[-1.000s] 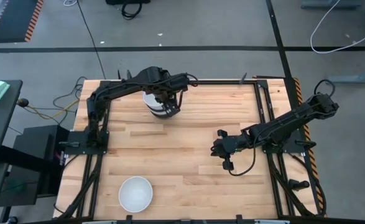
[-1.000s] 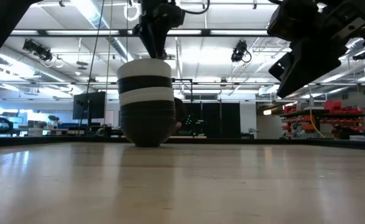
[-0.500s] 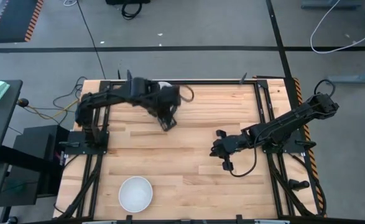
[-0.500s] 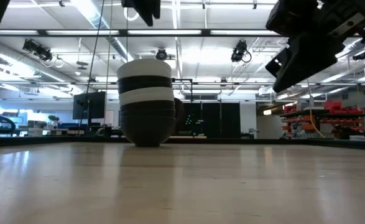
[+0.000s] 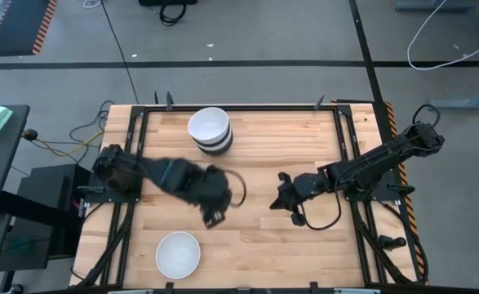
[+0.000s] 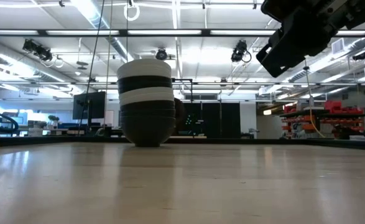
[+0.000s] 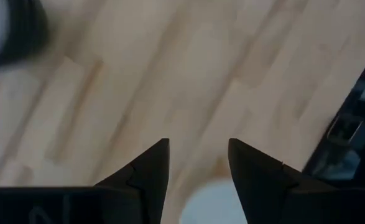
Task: Nest bowls inside each other
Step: Stack the white bowl on top of the stacked white bowl
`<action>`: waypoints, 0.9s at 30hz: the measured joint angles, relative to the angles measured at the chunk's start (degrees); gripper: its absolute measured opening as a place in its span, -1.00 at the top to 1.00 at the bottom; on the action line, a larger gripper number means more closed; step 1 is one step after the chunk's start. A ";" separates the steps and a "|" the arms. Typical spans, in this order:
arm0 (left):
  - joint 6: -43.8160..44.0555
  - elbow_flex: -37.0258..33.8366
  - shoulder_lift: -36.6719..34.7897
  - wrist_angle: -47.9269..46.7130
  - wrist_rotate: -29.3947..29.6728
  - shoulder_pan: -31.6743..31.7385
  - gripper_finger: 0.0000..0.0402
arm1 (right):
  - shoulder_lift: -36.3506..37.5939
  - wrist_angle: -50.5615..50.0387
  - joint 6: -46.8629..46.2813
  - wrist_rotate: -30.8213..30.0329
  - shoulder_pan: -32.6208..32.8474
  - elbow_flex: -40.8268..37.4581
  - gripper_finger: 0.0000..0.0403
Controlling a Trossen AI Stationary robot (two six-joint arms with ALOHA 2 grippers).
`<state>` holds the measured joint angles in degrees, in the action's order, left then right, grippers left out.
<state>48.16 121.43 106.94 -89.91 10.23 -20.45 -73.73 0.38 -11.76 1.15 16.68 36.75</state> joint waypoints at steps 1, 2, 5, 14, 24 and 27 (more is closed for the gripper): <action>1.53 -1.25 0.00 -0.14 -0.66 -1.27 0.14 | 0.00 0.02 0.03 -0.01 -0.20 0.00 0.88; 3.53 -2.67 0.00 -0.09 -1.67 -2.46 0.14 | 0.00 -0.03 0.11 -0.02 -0.31 0.00 0.89; 10.56 -7.66 0.02 -0.13 -6.06 -5.59 0.14 | 0.00 -0.56 0.17 0.00 -0.54 0.00 0.89; 23.70 -23.01 0.07 4.73 -15.01 -12.90 0.14 | 0.00 -1.69 -0.09 0.02 -0.39 0.00 0.89; 26.57 -32.26 0.09 12.20 -13.37 -16.20 0.14 | 0.00 -2.10 -0.67 0.03 -0.29 0.00 0.89; 26.23 -35.09 0.00 12.13 -12.89 -15.91 0.14 | 0.00 -2.09 -0.74 0.05 0.11 0.00 0.89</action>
<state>74.40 86.34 106.94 -77.79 -2.66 -36.35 -73.73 -1.71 -12.50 1.20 16.80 36.75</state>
